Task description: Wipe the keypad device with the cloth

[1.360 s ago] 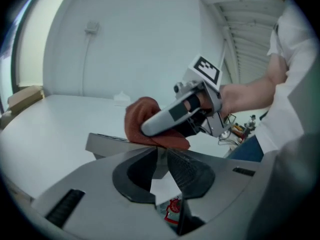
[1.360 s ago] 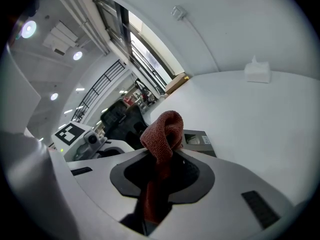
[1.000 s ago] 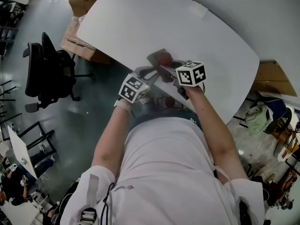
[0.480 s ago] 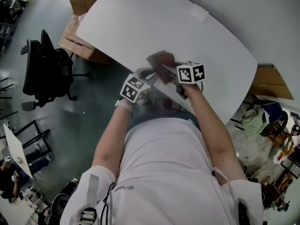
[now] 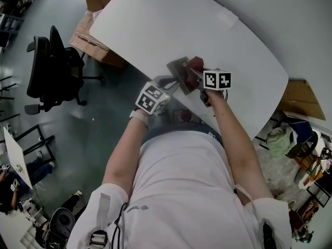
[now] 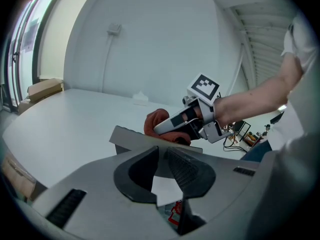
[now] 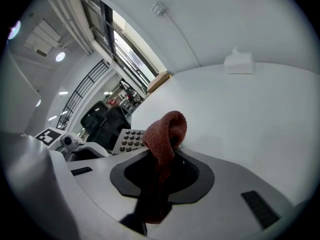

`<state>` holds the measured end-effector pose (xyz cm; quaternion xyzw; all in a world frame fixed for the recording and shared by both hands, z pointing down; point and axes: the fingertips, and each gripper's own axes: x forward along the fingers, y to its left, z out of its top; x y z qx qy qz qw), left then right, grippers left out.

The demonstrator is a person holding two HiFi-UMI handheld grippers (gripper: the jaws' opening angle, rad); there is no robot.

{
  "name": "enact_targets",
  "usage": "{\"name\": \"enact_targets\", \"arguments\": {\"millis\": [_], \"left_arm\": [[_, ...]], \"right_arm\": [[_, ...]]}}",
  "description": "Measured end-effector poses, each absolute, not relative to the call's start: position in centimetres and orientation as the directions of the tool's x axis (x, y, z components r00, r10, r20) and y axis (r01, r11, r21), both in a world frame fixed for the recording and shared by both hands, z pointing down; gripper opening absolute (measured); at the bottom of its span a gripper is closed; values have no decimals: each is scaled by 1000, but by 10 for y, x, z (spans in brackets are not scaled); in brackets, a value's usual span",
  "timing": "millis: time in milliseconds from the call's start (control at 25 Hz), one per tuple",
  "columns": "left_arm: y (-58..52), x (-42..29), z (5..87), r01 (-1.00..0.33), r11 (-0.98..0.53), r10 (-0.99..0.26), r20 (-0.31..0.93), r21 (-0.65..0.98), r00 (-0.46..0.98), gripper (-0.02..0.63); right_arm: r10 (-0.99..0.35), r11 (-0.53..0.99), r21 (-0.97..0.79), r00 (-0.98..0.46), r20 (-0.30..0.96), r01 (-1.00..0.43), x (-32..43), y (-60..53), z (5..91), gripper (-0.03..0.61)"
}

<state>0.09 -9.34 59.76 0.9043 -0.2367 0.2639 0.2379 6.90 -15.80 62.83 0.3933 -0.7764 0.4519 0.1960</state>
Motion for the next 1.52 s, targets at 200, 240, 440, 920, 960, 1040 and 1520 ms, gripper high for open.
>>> {"name": "enact_targets", "arguments": {"millis": [200, 240, 440, 920, 960, 1040, 1520], "left_arm": [[-94, 0, 597, -560, -767, -302, 593, 313, 746, 69], [-94, 0, 597, -559, -768, -301, 593, 314, 747, 69], [-94, 2, 596, -549, -777, -302, 583, 308, 754, 68], [-94, 1, 597, -518, -801, -278, 579, 300, 766, 63], [-94, 1, 597, -515, -803, -277, 576, 300, 769, 61], [-95, 1, 598, -512, -805, -276, 574, 300, 771, 60], [-93, -2, 598, -504, -803, -263, 570, 318, 779, 40]], "right_arm": [[-434, 258, -535, -591, 680, -804, 81, -167, 641, 95], [-431, 253, -538, -592, 681, -804, 82, -169, 643, 95], [-408, 270, -540, -603, 686, -797, 82, -171, 643, 95], [-375, 385, -516, -641, 670, -765, 44, -162, 610, 95], [-366, 391, -530, -655, 661, -753, 39, -160, 607, 95], [-345, 394, -561, -683, 644, -728, 29, -154, 603, 95], [-294, 453, -607, -752, 590, -653, -3, -152, 570, 95]]}}
